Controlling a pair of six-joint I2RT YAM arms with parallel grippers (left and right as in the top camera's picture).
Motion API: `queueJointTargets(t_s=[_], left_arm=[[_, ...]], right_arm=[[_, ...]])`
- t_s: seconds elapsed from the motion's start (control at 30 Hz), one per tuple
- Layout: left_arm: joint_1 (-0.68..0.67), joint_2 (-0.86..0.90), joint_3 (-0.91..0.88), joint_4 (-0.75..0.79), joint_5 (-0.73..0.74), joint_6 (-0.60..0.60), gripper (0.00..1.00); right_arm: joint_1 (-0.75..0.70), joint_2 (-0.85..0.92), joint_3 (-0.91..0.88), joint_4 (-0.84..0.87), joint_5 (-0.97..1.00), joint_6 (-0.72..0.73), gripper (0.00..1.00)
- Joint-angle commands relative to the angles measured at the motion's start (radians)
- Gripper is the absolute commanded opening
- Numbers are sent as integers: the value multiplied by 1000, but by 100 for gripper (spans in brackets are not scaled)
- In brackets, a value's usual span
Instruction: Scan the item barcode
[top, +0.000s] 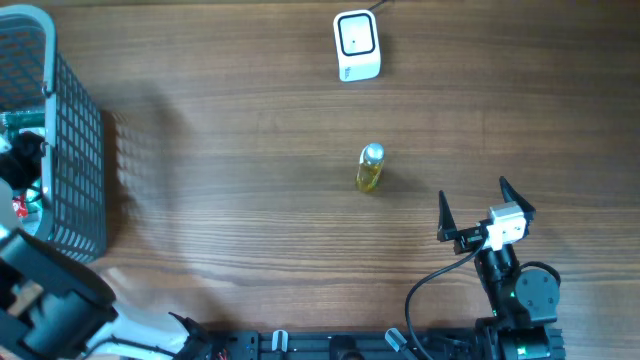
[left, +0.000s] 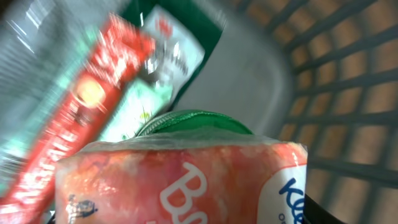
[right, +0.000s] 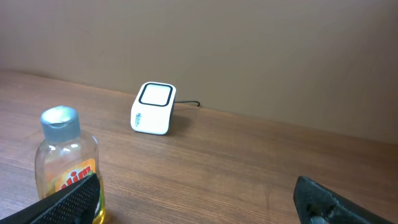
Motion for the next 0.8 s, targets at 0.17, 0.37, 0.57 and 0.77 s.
queueJointTargets(t_s=[0.17, 0.37, 0.57, 0.77], left_arm=[[0, -410, 11, 130, 18, -53, 58], [-34, -600, 11, 148, 163, -237, 58], [-283, -730, 11, 96, 187, -240, 57], [-478, -810, 11, -63, 88, -240, 56]], right_arm=[[-1, -9, -1, 3, -9, -5, 100], [-1, -9, -1, 3, -9, -5, 100], [-1, -9, -1, 3, -9, -5, 100], [-1, -9, -1, 3, -8, -5, 100]])
